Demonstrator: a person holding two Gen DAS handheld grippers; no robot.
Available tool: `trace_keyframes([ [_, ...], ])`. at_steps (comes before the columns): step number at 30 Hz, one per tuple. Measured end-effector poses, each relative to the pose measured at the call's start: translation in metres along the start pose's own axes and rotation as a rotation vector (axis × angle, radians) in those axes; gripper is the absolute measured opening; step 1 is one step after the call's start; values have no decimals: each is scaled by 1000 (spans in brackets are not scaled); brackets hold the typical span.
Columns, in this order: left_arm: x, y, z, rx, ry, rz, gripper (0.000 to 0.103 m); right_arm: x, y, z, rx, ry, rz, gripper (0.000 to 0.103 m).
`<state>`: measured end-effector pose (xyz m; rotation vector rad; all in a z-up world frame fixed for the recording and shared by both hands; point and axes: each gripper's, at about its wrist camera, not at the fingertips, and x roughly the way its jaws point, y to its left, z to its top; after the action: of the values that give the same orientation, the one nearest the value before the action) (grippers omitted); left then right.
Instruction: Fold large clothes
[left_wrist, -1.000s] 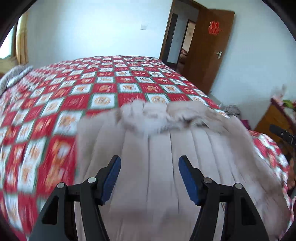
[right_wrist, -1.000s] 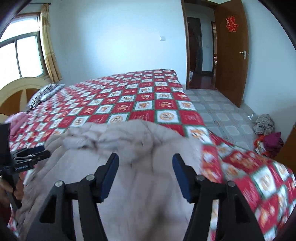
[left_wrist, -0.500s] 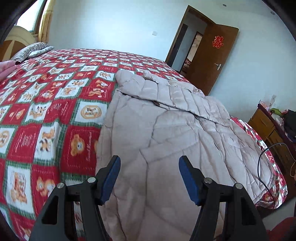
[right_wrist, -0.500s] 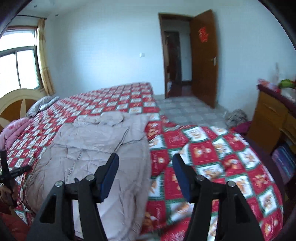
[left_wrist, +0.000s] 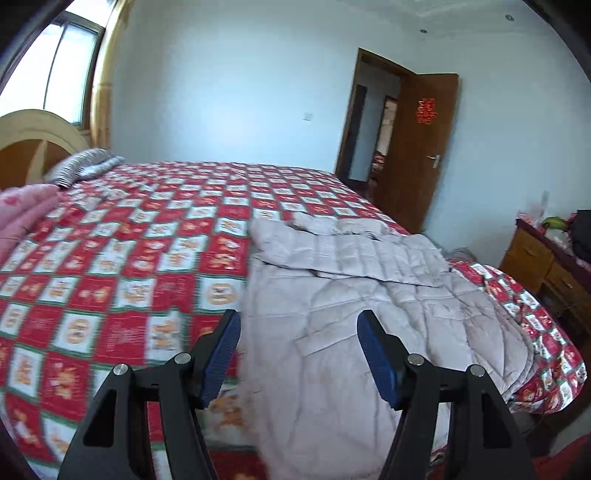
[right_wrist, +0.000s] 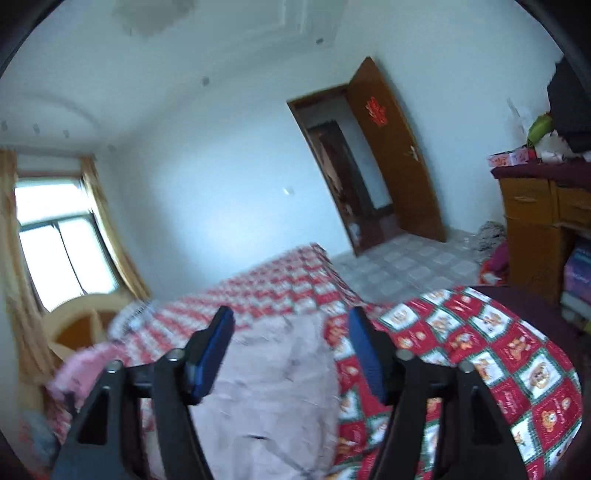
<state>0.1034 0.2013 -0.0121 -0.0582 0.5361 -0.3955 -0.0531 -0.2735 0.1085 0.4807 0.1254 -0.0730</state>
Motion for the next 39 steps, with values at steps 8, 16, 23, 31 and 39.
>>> trace_keyframes([
  [8, -37, 21, -10, 18, -36, 99, 68, -46, -5, 34, 156, 58, 204, 79],
  [16, -16, 32, -20, -68, 50, -5, 69, -5, 20, -14, -58, 407, -7, 90],
  [23, 26, 33, -62, -121, 173, -84, 69, 99, -26, -124, 26, 579, -26, 61],
  [31, 47, 42, -108, -184, 279, -97, 69, 130, -62, -177, 58, 671, -95, 59],
  [39, 73, 30, -136, -220, 363, -163, 69, 157, -60, -203, -10, 756, -111, 59],
])
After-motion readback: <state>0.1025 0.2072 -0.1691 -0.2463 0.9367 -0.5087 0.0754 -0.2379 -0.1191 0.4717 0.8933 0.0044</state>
